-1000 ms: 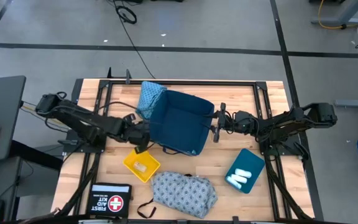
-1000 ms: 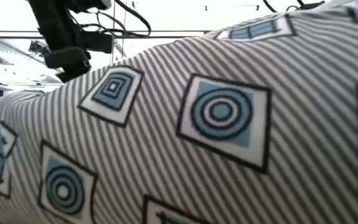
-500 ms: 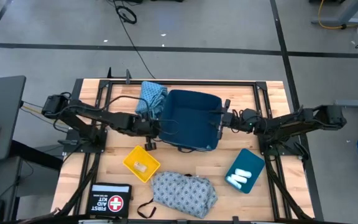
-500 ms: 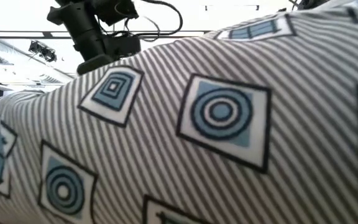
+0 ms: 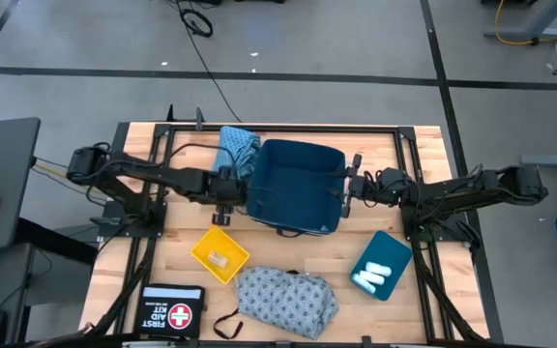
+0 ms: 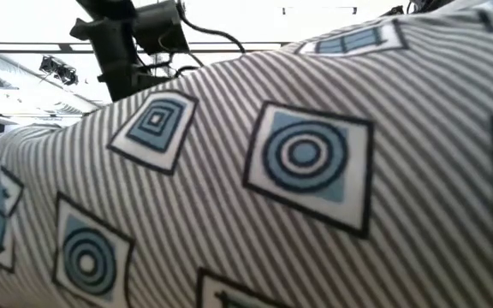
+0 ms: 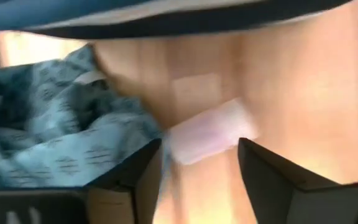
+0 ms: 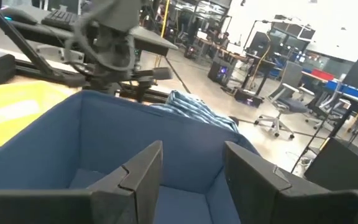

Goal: Pick & place medical supplies in basket/bin
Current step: Put the top transparent pill bottle into the yellow bin

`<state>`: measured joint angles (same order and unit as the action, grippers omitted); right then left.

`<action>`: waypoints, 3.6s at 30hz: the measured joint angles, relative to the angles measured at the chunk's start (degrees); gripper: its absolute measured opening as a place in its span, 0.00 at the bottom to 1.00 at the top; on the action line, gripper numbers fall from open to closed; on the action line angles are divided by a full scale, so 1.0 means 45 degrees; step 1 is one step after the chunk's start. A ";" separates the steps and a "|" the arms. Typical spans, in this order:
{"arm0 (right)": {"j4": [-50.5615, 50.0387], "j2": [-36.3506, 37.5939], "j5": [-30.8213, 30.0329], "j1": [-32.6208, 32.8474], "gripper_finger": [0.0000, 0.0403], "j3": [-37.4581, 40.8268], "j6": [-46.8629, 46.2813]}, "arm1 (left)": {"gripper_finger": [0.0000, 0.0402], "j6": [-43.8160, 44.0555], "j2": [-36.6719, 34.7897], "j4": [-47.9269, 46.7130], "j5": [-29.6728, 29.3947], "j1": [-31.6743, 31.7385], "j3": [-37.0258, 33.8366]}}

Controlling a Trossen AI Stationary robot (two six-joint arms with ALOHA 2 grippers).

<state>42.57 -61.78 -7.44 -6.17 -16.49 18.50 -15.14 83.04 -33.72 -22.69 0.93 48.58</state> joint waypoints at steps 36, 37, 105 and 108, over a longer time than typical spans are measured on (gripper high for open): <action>-0.0128 -0.0010 0.0180 0.0000 0.44 0.0000 0.0102 | 0.46 -0.1749 0.2518 0.1089 0.3095 0.0786 0.0031; -0.0093 -0.0010 0.0180 0.0000 0.44 0.0000 0.0102 | 0.44 -0.1614 0.2578 0.1073 0.3085 0.0786 0.0044; -0.0476 -0.0015 -0.0174 0.0000 0.44 0.0000 -0.1054 | 0.32 0.7946 -0.5669 0.8173 0.2722 -0.6539 -0.7116; -0.0471 -0.0015 -0.0211 0.0000 0.44 0.0000 -0.1058 | 0.32 0.7946 -0.5363 0.7817 0.2719 -0.6539 -0.7116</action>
<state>40.45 -61.84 -8.39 -6.17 -16.49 13.74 20.62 58.91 1.46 -10.45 -28.49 16.56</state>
